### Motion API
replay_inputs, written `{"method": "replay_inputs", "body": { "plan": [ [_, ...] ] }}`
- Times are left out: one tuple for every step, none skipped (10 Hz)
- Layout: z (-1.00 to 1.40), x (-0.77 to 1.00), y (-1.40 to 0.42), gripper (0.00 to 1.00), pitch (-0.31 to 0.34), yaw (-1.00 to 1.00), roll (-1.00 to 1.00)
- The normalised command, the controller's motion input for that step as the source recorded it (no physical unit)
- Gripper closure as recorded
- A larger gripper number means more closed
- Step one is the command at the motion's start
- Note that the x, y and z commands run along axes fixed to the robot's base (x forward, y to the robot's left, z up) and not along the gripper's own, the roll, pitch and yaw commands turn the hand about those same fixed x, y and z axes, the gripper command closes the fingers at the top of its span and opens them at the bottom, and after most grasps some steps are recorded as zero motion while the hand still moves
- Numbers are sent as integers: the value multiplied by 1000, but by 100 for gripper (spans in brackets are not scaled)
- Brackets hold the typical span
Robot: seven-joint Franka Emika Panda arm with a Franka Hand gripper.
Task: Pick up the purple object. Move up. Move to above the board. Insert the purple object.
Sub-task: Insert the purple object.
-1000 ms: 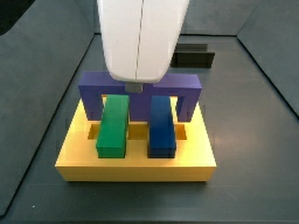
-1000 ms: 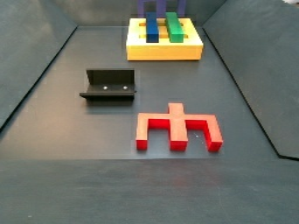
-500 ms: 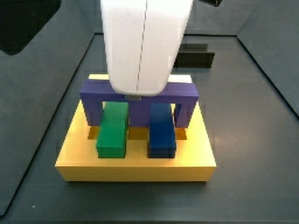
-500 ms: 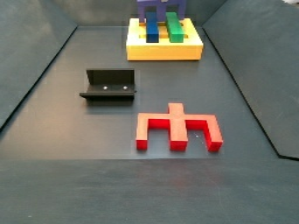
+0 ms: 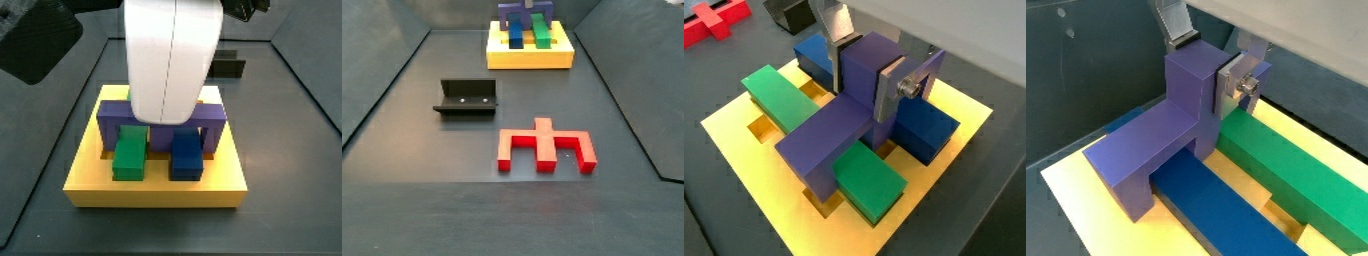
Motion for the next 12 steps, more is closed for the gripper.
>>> {"method": "replay_inputs", "body": {
  "plan": [
    [-71,-66,-80,100,0,-46,0],
    [-57,-186,-43,100,0,-74,0],
    [-3,-220,-31,100,0,-74,0],
    [0,-97,-37,100,0,-31,0],
    [0,0,0,100,0,-26,0],
    [0,0,-40,100,0,-31,0],
    [0,-60,-46,100,10,-77,0],
    [0,-117,-146,100,0,-69,-40],
    [-11,0,-123,100,0,-120,-51],
    [-163,106,-3,100,0,-234,0],
    [-160,186,0,100,20,-177,0],
    [-169,214,34,100,66,-77,53]
  ]
}}
